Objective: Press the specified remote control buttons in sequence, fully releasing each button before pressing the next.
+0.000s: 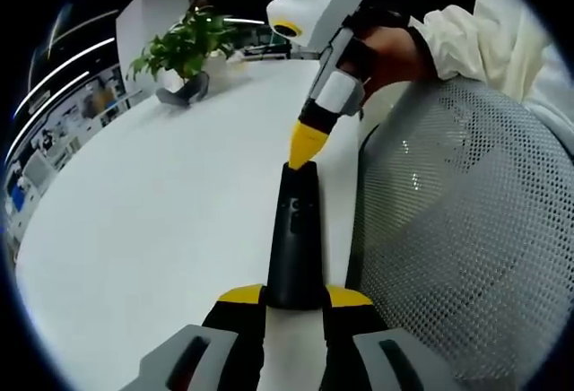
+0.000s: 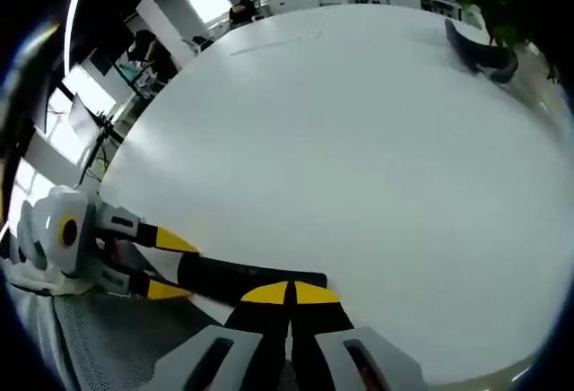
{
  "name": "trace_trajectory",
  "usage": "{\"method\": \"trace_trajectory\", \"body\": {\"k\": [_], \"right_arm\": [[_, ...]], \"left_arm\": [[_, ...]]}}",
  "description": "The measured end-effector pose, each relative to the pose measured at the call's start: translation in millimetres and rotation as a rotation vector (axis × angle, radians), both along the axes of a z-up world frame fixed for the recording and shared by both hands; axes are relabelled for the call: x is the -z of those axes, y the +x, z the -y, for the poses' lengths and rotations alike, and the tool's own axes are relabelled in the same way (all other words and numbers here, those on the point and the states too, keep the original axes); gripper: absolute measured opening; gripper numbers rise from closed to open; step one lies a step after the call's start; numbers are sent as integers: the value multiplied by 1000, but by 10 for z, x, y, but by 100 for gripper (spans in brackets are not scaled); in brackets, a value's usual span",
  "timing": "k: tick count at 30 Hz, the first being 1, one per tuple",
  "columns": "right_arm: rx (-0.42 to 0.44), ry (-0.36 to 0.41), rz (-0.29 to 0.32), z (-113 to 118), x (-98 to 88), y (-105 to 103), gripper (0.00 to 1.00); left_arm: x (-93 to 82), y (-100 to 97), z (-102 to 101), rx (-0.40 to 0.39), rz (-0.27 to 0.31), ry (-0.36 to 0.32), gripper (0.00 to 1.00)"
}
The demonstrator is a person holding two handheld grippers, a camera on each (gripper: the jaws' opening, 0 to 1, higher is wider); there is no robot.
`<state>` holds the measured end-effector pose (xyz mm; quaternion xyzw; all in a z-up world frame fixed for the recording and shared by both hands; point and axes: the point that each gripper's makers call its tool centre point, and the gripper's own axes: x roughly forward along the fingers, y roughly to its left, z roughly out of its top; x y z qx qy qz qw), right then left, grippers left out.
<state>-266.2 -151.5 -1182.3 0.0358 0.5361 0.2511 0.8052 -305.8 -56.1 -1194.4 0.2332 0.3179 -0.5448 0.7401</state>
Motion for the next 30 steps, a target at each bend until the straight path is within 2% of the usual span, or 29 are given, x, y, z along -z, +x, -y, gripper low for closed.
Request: {"method": "trace_trajectory", "body": {"k": [3,4,11,25,30], "right_arm": [[6,1,-37,8,56,-29,0],[7,3,-22,10,41,-8,0],[17,1,-26,2,42,-23,0],[-59,-72,23,-10,51,-28,0],[-23,-39,2,9,46,-22,0]], "left_arm": [[0,-1,-2,0,-1,-1,24],[0,-2,-2,0,0,-1,24],[8,-1,-1,5,0,-6,24],[16,5,-3,7,2,-6,24],[18,9,-2,8,2,-7,24]]}}
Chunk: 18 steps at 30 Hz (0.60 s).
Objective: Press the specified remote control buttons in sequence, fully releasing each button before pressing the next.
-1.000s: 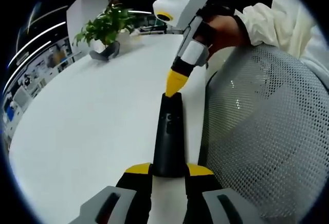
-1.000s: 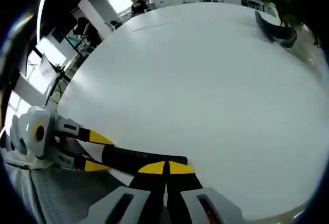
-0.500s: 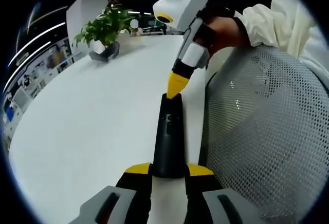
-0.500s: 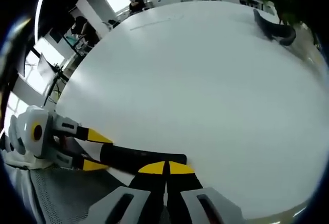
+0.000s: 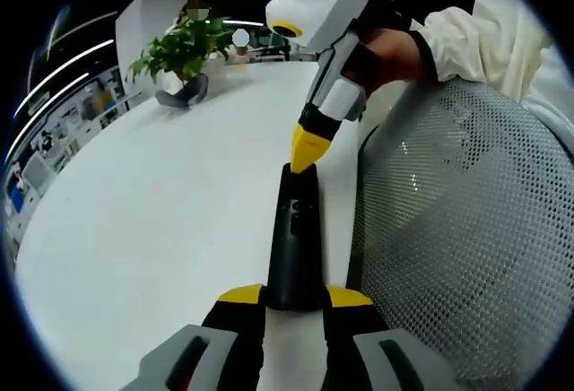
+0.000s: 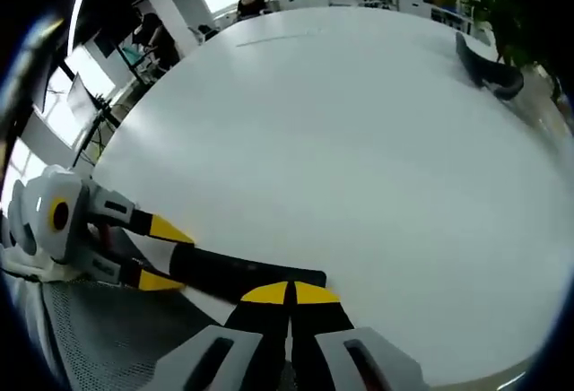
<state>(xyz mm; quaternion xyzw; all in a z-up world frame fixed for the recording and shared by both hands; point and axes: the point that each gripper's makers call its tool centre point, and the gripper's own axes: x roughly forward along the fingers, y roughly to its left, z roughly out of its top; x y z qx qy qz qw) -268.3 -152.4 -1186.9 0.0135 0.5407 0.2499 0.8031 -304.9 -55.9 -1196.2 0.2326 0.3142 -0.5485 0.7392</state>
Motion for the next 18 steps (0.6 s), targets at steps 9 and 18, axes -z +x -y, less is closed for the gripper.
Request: {"method": "trace_trajectory", "body": {"k": [9,18], "right_arm": [[-24,-6,-7,-38,-21,-33,0],[-53,13,-16,-104,-25,-58,0]], "left_arm": [[-1,1,20,9,3,-6,24],[-4,3,27,15,4,-8,24]]}}
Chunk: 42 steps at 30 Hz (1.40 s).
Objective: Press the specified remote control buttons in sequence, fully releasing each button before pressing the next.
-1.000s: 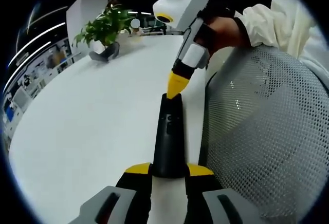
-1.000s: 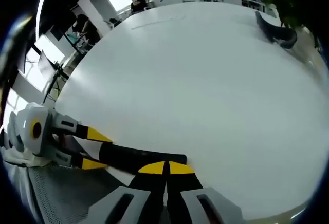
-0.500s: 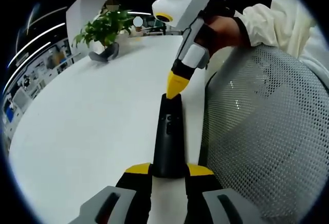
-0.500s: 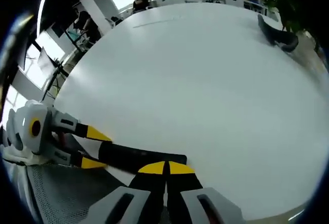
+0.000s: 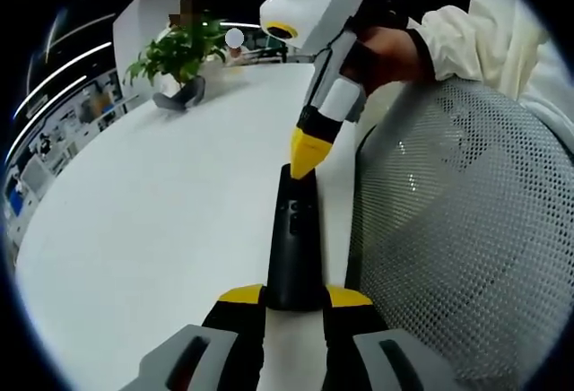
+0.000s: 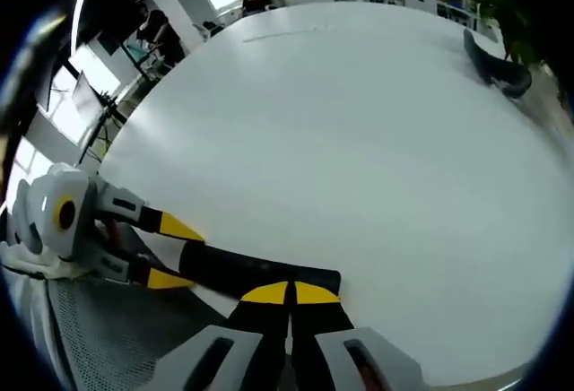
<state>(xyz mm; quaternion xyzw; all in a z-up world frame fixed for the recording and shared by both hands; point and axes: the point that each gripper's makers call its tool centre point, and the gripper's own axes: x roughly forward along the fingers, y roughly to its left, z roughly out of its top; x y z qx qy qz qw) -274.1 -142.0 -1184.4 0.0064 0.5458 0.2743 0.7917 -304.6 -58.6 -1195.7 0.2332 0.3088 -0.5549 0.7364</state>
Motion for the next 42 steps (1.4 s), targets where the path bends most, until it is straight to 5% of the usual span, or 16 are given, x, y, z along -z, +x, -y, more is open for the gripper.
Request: {"method": "trace_trajectory", "body": {"k": [9,30,42], "right_arm": [[-78,-95,57,-17,24,-11,0],[-66,-72,53,0,37,3,0],[-121,-123,97,-15,25,23,0]], "left_arm": [[-4,-5,7,3,0,-3,24],[-2,-4,18,4,2,-11,24],[1,-8,30,12,3,-16,24]]}}
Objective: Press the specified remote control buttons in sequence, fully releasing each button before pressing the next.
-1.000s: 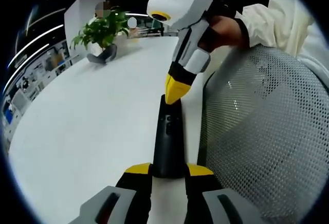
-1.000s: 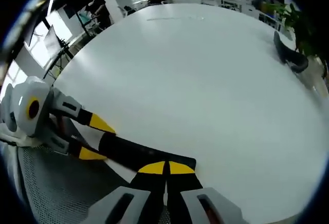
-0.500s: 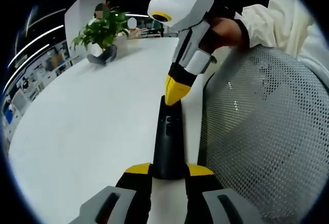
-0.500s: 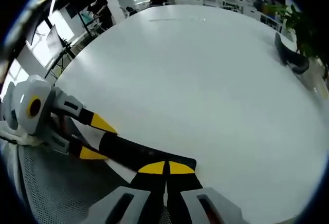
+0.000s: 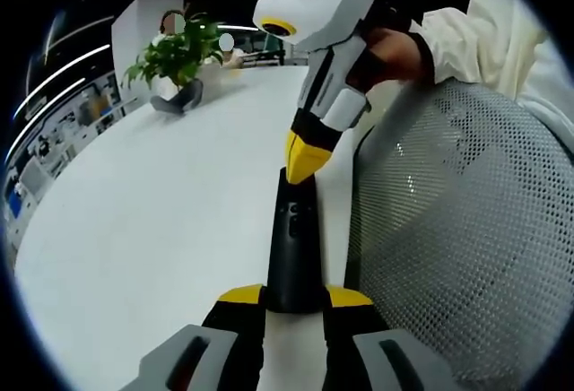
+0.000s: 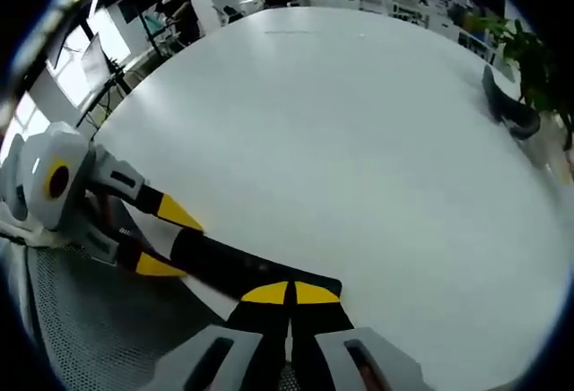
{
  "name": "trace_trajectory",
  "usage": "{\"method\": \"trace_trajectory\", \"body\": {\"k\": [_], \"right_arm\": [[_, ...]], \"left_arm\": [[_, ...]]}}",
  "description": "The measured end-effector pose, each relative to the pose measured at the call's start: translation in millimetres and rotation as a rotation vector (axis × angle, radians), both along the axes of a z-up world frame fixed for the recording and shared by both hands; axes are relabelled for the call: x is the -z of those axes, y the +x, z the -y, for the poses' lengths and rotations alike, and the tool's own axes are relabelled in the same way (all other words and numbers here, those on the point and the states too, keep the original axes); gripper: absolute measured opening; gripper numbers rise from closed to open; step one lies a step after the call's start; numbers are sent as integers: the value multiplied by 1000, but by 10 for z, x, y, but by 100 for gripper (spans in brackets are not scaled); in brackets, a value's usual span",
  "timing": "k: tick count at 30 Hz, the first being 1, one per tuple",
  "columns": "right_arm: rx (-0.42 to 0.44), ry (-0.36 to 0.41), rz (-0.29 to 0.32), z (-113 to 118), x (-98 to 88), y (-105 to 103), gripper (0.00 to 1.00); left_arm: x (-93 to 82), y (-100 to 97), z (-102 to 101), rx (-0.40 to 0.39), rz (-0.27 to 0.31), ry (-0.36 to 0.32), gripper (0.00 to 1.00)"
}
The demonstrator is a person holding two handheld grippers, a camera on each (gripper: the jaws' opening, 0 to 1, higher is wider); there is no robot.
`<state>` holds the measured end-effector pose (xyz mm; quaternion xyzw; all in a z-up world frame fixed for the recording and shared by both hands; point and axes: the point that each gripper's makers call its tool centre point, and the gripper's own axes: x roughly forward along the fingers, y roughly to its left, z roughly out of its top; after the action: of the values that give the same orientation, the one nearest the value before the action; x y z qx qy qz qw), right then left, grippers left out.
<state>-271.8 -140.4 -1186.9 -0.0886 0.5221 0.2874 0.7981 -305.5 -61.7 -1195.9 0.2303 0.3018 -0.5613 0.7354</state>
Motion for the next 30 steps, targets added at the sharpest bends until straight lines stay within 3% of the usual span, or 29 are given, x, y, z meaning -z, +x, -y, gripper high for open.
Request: {"method": "trace_trajectory", "body": {"k": [9,15,30], "right_arm": [[-29,42,6,-119,-26,-12,0],[-76,-9,15,-134,18,-49,0],[9,61,-24,-105,11,-30,0]], "left_arm": [[3,-22,15,10,2,-4,24],[1,-23,19,4,0,-17,24],[-5,-25,14,5,-2,-19,24]]}}
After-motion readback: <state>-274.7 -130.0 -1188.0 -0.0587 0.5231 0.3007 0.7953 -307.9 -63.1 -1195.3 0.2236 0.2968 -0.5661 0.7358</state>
